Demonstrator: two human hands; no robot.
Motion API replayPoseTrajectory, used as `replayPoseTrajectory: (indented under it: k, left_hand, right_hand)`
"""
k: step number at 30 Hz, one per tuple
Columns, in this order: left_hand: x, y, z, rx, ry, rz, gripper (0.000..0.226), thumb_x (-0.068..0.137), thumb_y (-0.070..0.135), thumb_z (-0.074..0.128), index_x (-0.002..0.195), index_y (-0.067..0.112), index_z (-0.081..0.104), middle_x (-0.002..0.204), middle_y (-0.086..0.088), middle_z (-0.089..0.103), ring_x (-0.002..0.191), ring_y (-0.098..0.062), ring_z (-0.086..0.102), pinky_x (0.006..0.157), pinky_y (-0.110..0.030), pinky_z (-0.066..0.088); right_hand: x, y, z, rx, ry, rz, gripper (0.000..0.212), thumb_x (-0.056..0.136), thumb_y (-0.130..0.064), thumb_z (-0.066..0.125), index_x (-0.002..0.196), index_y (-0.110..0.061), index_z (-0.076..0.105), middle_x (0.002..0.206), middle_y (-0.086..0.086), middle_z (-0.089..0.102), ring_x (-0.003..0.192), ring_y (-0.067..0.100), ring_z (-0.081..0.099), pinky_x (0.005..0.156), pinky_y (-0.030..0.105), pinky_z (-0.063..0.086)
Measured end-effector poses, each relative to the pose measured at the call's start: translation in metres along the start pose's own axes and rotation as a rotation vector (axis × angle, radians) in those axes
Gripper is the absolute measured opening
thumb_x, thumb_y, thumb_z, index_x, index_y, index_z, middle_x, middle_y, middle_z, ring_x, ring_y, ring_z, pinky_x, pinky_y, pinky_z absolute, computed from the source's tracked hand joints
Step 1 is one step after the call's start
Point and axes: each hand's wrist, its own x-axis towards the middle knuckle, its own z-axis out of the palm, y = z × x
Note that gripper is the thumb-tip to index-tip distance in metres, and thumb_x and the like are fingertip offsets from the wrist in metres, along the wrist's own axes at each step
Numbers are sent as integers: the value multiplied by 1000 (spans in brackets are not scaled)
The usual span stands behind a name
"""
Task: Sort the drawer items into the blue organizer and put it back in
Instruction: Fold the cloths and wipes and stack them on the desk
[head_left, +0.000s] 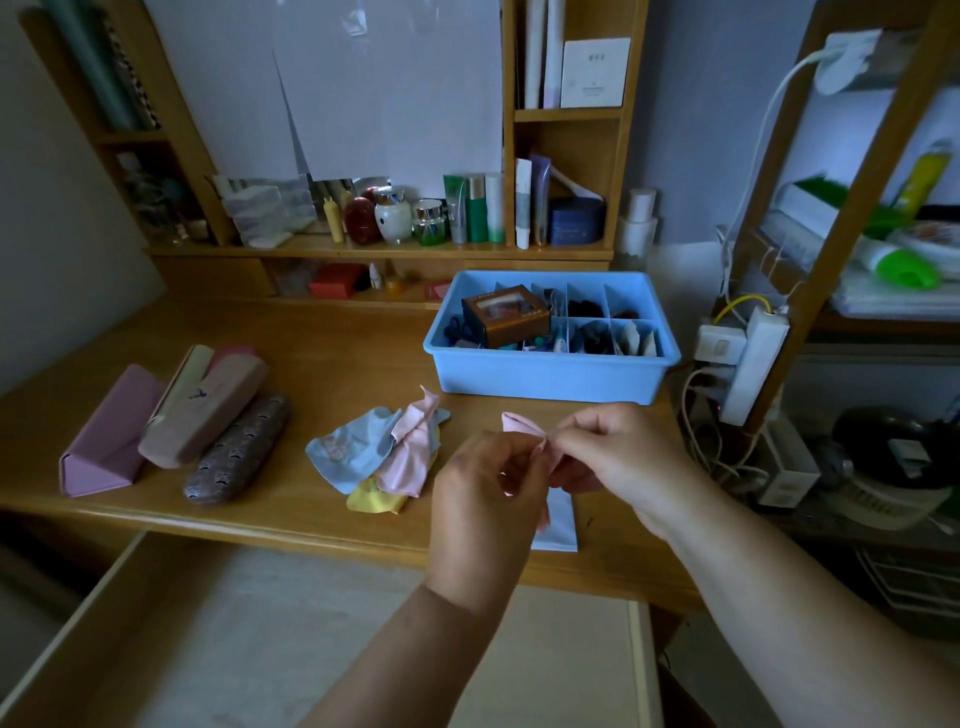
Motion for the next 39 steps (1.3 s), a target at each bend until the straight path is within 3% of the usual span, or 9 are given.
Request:
replayPoseTrajectory:
  k: [5,10,12,14,16,20,29,33,39]
  left_hand:
    - [-7,-2,-3,60,-68,160,14,81,6,65,92,12,72,85,4,64,72,-6,62,65,-28,53]
    - [-2,-3,-15,-83,-154,79,31,80,5,54,91,28,70,87,11,65,84,-3,63,73,-18,52]
    - [8,-7,-23,-60,-137,84,33,78,4,60,99,28,68,100,7,64,98,-5,60,85,-19,49]
    - [18,-10,-30,36,-233,195,37,75,2,70,106,21,66,111,4,58,111,-1,51,94,-10,37]
    - [25,-10,-32,45,-365,249,31,74,2,74,98,19,66,105,5,59,106,0,52,90,-7,35]
    - [28,-8,-34,-25,-469,84,16,78,11,73,87,21,64,83,13,63,83,1,58,72,-9,44]
    - [23,-10,-44,-55,-483,155,20,80,18,74,80,32,61,80,12,64,74,-3,59,65,-11,45]
    - [25,-14,-50,119,-560,199,12,84,26,69,76,20,62,68,5,60,63,-10,53,59,-31,45]
    - [26,-5,-55,119,-593,322,20,83,26,65,71,11,59,69,3,58,67,-12,55,62,-27,45]
  right_hand:
    - [-2,-1,-5,88,-57,37,31,71,-47,70,68,-16,73,72,4,73,72,16,72,75,35,58]
    - [-3,1,-17,-94,-113,-4,8,80,-20,70,73,-19,73,76,-1,73,77,13,71,78,35,59]
    - [-5,1,-19,-314,-112,-106,11,83,-21,67,74,-23,71,74,-6,71,73,5,67,73,27,57]
    - [-8,-2,-18,-475,-109,-227,12,85,-25,66,74,-27,68,69,-11,66,67,0,61,63,21,51]
    - [-11,-6,-18,-509,-112,-318,15,85,-26,66,70,-28,66,63,-15,61,60,-1,56,55,17,43]
    - [-14,-10,-19,-490,-142,-379,16,85,-24,66,69,-29,65,64,-21,61,57,-2,54,51,12,40]
    - [-16,-12,-26,-388,-204,-357,14,86,-20,62,75,-27,67,73,-7,66,68,9,60,63,29,48]
    - [-15,-11,-29,-426,-189,-355,21,85,-15,62,71,-30,65,71,-12,65,65,3,59,61,24,47]
    - [-12,-5,-25,-536,-149,-344,26,86,-18,65,67,-35,62,70,-11,66,67,1,60,66,27,51]
